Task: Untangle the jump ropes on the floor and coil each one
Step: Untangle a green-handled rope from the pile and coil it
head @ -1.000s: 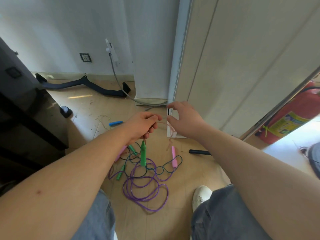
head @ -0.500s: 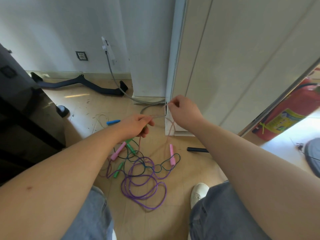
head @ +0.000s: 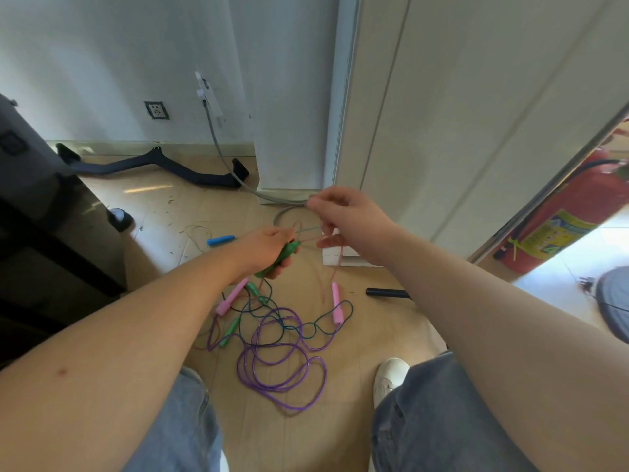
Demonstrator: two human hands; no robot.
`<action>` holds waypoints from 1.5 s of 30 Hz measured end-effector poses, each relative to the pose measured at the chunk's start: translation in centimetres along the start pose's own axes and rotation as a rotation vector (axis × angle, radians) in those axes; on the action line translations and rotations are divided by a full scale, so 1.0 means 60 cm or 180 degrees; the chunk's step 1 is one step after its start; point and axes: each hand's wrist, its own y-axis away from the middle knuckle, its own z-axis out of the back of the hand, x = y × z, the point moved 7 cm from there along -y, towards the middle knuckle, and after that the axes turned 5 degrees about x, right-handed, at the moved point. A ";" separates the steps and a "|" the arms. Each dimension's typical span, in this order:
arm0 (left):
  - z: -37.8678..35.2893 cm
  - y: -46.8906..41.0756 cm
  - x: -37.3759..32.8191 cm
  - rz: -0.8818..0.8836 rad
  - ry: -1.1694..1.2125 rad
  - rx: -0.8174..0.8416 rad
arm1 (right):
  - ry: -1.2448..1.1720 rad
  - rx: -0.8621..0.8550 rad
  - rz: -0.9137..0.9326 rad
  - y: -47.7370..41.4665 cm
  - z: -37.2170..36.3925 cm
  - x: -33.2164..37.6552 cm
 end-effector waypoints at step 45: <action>0.016 0.016 -0.003 -0.0327 -0.2450 -0.0139 | 0.1503 0.0132 -0.0297 0.012 0.019 0.009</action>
